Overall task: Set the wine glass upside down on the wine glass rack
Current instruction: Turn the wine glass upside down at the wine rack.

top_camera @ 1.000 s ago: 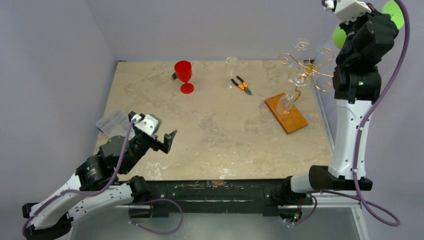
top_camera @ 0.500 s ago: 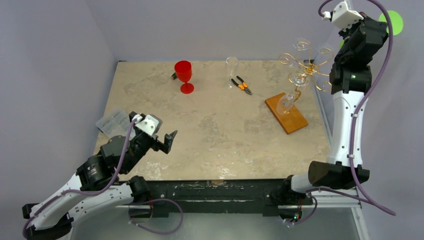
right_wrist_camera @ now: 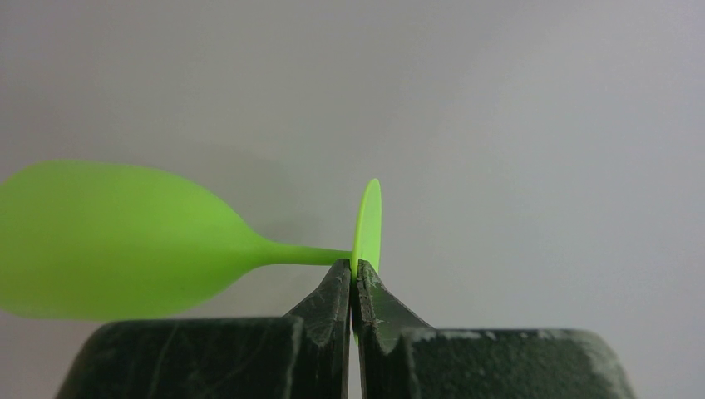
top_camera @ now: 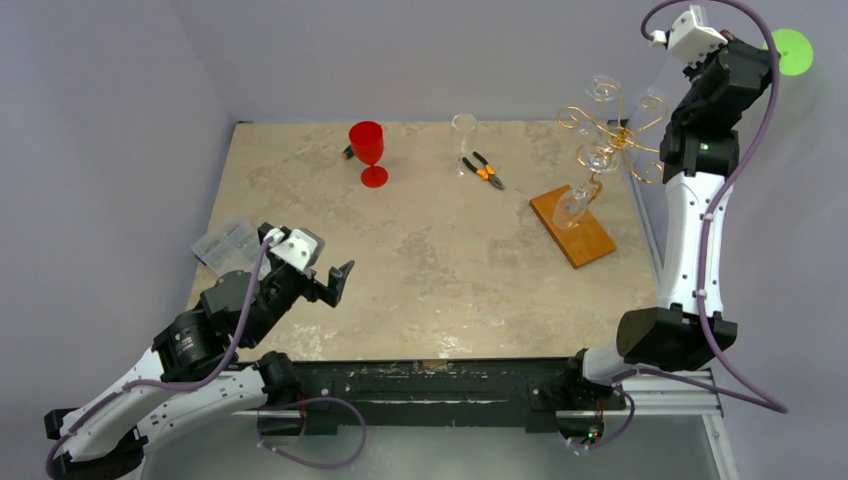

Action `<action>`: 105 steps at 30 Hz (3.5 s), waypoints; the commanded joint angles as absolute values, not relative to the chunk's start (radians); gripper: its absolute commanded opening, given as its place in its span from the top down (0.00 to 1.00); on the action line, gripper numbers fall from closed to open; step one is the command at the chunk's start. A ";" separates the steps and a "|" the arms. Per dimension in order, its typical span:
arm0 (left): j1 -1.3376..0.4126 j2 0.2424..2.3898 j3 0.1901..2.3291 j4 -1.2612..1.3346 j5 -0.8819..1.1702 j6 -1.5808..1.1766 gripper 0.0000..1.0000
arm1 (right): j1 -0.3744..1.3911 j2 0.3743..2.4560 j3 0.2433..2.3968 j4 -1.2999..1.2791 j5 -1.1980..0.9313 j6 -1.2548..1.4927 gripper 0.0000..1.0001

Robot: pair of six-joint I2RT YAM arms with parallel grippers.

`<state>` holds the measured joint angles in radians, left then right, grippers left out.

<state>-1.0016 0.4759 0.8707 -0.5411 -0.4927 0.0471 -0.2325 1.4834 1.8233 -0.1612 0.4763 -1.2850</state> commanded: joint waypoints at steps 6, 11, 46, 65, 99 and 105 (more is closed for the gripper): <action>-0.995 0.477 0.867 -0.512 -0.477 0.064 0.00 | -0.241 1.503 1.779 -0.115 0.470 -1.320 1.00; -0.994 0.479 0.866 -0.512 -0.475 0.064 0.00 | -0.241 1.515 1.748 -0.113 0.469 -1.329 1.00; -0.982 0.476 0.862 -0.506 -0.456 0.067 0.00 | -0.242 1.385 1.496 -0.146 0.290 -1.324 1.00; -0.977 0.473 0.862 -0.506 -0.452 0.068 0.00 | -0.229 1.325 1.437 -0.159 0.182 -1.333 1.00; -0.971 0.468 0.860 -0.505 -0.445 0.067 0.00 | -0.188 1.200 1.322 -0.192 0.088 -1.381 1.00; -0.971 0.468 0.860 -0.504 -0.445 0.067 0.00 | -0.187 1.183 1.320 -0.212 0.075 -1.376 1.00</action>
<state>-0.9756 0.4763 0.8650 -0.5404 -0.4530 0.0475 -0.1905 1.2118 1.3170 -0.2260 0.1047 -1.3598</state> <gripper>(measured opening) 0.998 0.007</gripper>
